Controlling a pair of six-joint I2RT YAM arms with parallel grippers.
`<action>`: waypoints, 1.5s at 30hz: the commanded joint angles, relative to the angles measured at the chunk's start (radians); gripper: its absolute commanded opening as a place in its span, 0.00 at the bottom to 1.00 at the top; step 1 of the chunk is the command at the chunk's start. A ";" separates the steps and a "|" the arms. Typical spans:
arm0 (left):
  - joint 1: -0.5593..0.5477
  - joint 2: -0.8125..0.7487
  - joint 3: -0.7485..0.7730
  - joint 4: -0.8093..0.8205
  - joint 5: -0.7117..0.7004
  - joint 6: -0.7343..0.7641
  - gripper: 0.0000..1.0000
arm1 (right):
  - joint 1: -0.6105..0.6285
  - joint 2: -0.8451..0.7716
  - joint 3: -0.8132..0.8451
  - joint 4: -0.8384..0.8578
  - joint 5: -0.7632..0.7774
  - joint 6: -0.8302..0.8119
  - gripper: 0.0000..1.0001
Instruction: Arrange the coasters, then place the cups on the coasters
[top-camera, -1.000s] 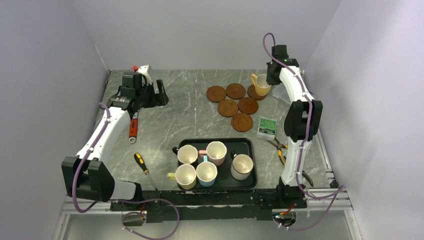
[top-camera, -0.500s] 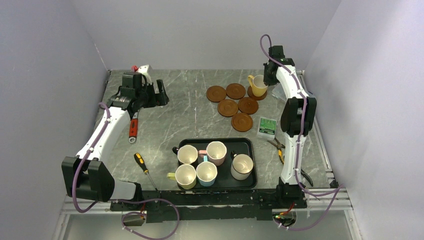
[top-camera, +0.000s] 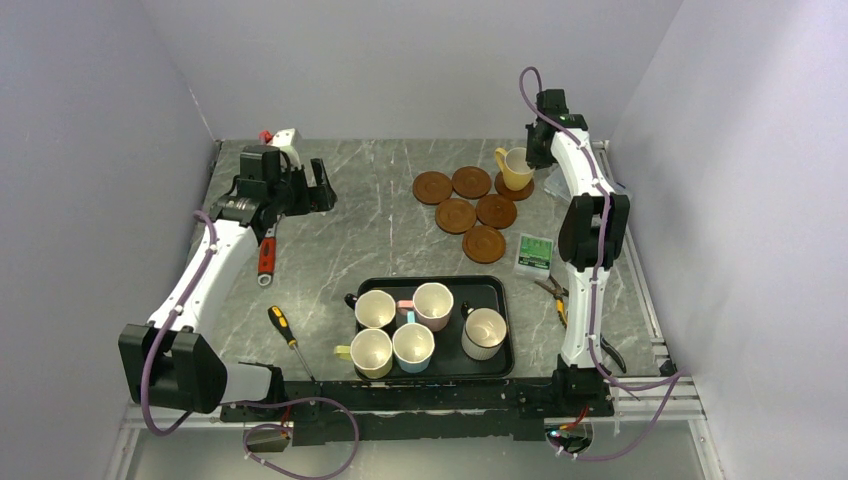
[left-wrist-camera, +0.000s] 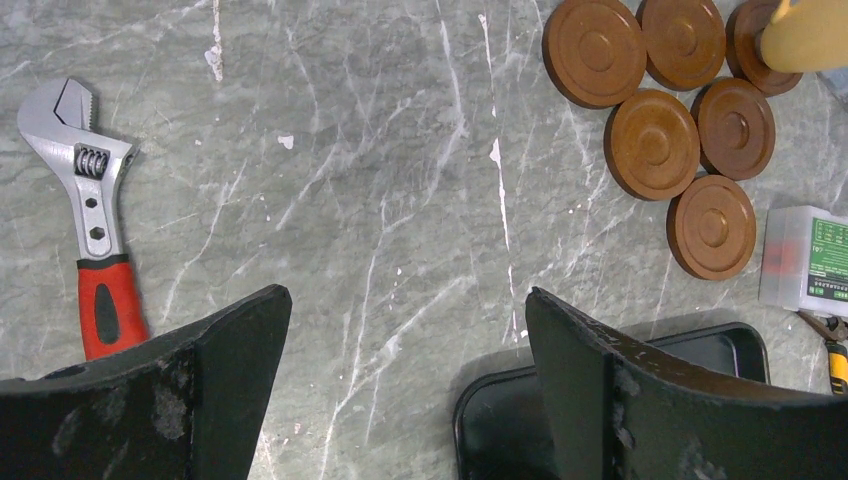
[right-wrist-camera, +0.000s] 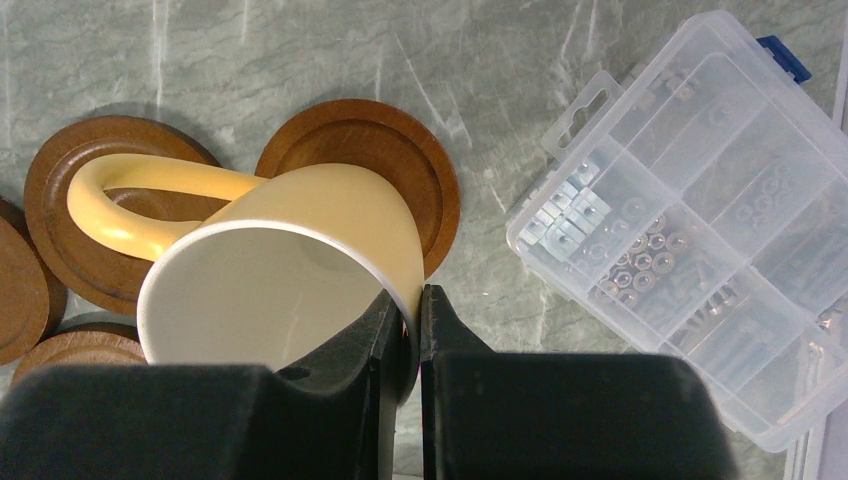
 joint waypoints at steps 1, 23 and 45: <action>0.001 -0.022 0.006 0.029 -0.001 0.009 0.94 | -0.001 -0.010 0.063 0.047 0.000 0.003 0.00; 0.001 -0.016 0.005 0.030 0.002 0.007 0.94 | -0.002 0.030 0.088 0.049 0.027 -0.014 0.00; 0.000 -0.010 0.006 0.028 0.011 0.007 0.94 | -0.003 0.067 0.112 0.039 0.041 -0.029 0.01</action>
